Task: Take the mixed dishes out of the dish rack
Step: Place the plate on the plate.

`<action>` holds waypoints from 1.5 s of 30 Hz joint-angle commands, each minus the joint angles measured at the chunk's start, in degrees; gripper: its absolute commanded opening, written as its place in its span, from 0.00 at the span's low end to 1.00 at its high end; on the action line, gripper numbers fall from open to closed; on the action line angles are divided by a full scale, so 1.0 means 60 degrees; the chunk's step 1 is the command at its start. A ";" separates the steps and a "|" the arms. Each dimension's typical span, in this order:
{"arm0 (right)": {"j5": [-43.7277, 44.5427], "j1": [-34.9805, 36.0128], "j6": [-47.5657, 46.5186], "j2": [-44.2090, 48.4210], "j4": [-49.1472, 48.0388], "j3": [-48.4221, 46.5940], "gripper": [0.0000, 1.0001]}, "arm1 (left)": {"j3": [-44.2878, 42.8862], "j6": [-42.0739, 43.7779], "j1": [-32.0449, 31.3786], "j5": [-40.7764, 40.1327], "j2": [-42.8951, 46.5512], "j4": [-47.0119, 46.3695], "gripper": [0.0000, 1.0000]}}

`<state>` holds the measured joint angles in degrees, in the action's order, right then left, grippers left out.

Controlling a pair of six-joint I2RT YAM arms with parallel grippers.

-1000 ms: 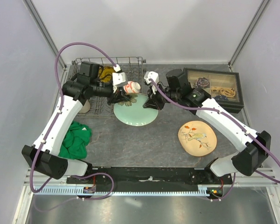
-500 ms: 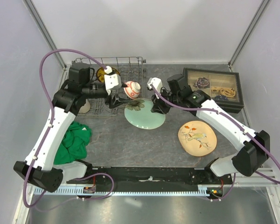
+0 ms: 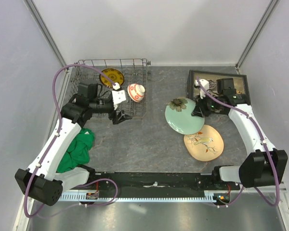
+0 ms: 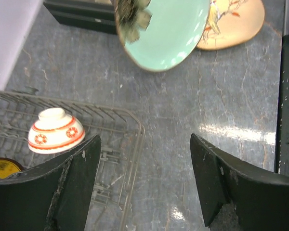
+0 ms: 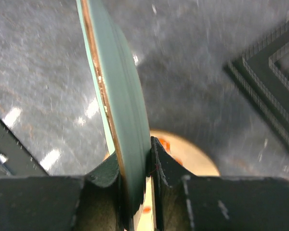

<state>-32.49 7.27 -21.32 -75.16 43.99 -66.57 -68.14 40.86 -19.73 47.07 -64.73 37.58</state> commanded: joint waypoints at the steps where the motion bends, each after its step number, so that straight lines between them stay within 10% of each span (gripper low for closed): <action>1: -0.2215 -0.1181 -0.1730 0.0237 0.1483 -0.0068 0.00 | 0.0282 0.0528 -0.0008 -0.0110 0.0212 -0.0214 0.82; 14: -0.3214 -0.5020 -0.7504 -0.1683 0.6614 0.0004 0.00 | 0.0897 0.0748 0.0006 -0.0110 -0.0022 -0.0214 0.82; 45: -0.3623 -0.6558 -0.7081 -0.3074 0.6599 0.0445 0.00 | 0.1190 0.0705 -0.0008 -0.0169 0.0036 -0.0199 0.82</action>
<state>-47.97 -31.83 -64.20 -93.51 74.32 -62.54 -60.88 43.44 -19.73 46.33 -65.43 37.56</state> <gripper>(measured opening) 0.230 0.820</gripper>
